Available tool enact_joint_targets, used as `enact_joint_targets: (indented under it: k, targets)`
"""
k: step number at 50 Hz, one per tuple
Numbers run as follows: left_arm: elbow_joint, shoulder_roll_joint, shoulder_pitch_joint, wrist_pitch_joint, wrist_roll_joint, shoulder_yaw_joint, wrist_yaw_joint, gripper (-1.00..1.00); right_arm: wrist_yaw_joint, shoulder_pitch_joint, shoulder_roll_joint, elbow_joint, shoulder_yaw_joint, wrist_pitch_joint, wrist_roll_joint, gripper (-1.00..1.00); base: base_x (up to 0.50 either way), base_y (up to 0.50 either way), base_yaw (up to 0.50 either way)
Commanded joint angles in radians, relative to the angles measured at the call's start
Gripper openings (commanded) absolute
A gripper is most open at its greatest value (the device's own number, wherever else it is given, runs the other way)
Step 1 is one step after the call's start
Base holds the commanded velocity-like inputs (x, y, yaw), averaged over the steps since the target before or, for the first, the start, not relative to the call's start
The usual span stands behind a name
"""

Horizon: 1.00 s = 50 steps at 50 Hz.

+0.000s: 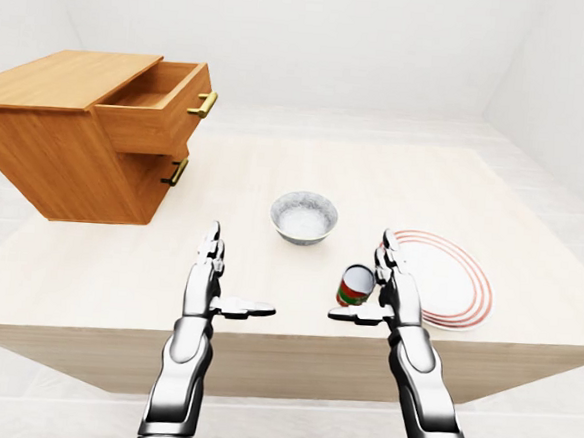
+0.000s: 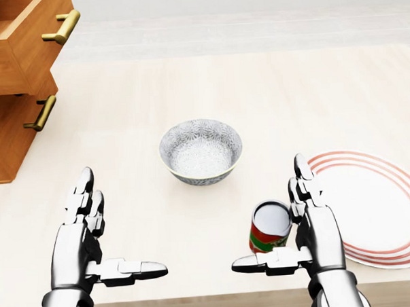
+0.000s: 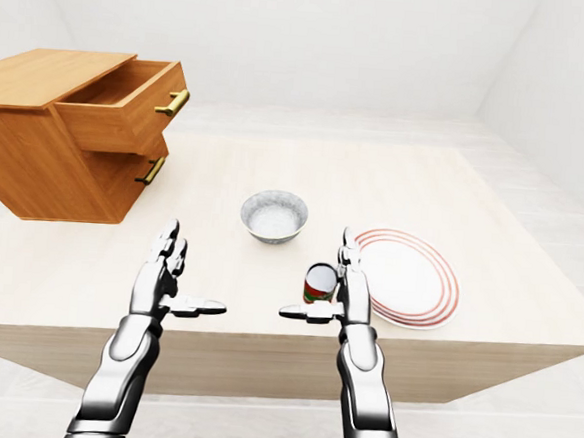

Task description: Put the bowl on the plate.

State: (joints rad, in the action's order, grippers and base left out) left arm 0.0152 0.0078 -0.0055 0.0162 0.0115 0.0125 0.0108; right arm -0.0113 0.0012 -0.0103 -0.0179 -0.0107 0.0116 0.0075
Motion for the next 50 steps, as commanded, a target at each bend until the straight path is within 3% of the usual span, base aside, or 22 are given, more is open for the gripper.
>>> enact_joint_targets:
  k: [1,19,40,50]
  targets:
    - [-0.003,0.016,-0.002,0.005,0.006,0.020,0.027,1.00,-0.025,0.008,-0.018,-0.026,-0.023,0.017,0.008,1.00,0.00,0.00,0.00]
    - [0.022,0.022,0.016,0.031,-0.012,0.026,0.047,1.00,-0.024,0.004,-0.010,-0.056,-0.025,0.039,-0.010,1.00,0.00,0.00,0.00]
    - [0.022,0.022,0.025,0.023,-0.032,0.032,0.060,1.00,-0.020,0.006,-0.006,-0.068,-0.024,0.052,-0.005,1.00,0.03,-0.04,0.00]
    - [0.041,0.024,0.026,0.035,-0.039,0.033,0.065,1.00,-0.019,0.009,-0.006,-0.072,-0.023,0.055,-0.005,1.00,0.13,-0.20,0.00]
